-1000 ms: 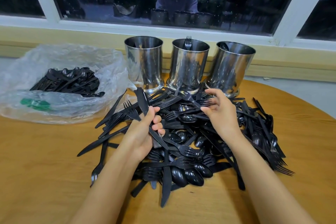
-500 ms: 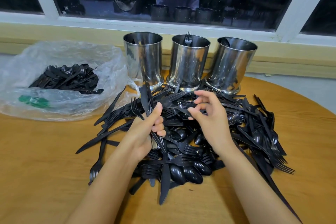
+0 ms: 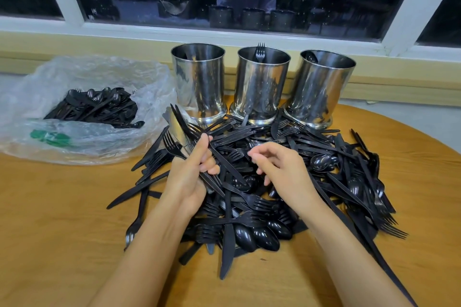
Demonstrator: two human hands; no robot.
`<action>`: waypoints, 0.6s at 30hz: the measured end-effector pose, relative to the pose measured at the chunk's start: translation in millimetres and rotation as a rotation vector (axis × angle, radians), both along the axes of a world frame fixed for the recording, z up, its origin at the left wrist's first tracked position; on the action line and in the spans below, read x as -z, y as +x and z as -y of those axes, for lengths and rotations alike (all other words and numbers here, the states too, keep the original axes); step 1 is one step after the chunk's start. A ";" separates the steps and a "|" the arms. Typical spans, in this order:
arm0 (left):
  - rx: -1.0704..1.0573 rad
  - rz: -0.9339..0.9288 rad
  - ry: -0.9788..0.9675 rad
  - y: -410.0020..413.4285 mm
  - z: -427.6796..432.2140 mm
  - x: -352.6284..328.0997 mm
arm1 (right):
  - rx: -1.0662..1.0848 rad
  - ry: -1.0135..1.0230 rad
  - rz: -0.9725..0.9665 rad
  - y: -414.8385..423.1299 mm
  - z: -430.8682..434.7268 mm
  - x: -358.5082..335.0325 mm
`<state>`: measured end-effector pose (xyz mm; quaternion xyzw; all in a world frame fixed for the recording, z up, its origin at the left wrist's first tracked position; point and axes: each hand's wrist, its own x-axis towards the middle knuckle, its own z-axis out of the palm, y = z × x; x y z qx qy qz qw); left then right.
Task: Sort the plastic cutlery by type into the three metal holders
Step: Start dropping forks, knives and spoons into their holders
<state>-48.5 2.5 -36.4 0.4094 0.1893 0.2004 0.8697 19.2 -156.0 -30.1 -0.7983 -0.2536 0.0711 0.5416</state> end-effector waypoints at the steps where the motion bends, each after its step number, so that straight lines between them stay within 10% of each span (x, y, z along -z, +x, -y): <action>1: 0.016 0.002 -0.015 -0.1 0.6 0.2 | -0.018 -0.038 0.035 -2.3 -1.0 0.1; 6: 0.040 0.042 -0.062 -0.1 0.2 1.4 | -0.160 -0.202 0.094 -9.8 -8.6 5.7; 12: 0.018 -0.052 -0.026 0.5 4.9 -1.6 | 0.036 0.182 -0.240 -12.5 -9.0 -2.3; 18: -0.002 -0.148 0.110 -2.8 8.9 -3.2 | -0.103 0.149 -0.287 -37.4 -28.2 -0.6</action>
